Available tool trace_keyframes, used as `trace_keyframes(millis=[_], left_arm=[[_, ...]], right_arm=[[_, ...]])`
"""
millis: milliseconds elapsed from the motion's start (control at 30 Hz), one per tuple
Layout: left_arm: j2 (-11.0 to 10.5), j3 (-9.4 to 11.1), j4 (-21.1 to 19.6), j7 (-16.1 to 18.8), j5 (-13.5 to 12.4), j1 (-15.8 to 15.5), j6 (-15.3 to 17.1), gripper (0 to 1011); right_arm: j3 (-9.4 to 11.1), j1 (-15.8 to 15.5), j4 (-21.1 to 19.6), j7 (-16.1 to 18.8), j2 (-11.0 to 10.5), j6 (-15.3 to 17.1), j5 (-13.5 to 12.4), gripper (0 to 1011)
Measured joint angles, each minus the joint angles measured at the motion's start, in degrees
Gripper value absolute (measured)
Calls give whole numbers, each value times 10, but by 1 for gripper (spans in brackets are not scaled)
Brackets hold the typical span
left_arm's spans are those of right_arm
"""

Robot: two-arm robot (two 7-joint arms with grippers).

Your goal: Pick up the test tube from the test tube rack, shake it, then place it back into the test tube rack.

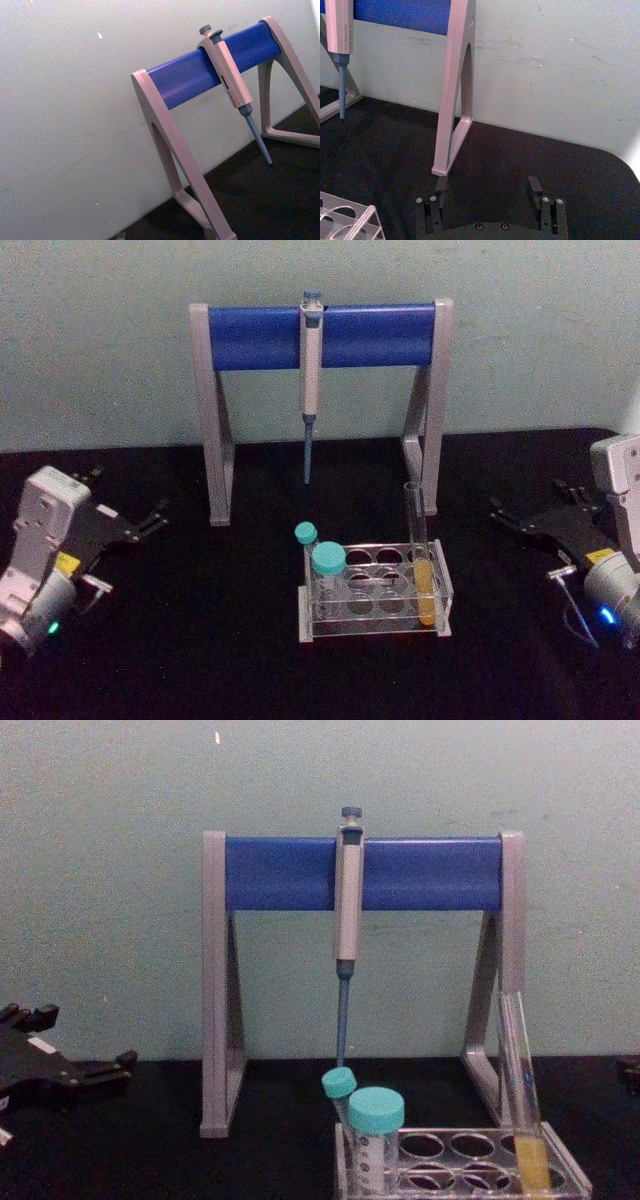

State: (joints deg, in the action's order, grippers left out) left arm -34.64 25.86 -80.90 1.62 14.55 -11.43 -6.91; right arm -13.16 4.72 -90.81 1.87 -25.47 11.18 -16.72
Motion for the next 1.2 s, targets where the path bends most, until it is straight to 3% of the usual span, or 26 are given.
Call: trace_keyframes(millis=[1200], left_arm=[[0, 0, 0, 0, 0, 0, 0, 1001]], right_arm=[[0, 0, 0, 0, 0, 0, 0, 1000]])
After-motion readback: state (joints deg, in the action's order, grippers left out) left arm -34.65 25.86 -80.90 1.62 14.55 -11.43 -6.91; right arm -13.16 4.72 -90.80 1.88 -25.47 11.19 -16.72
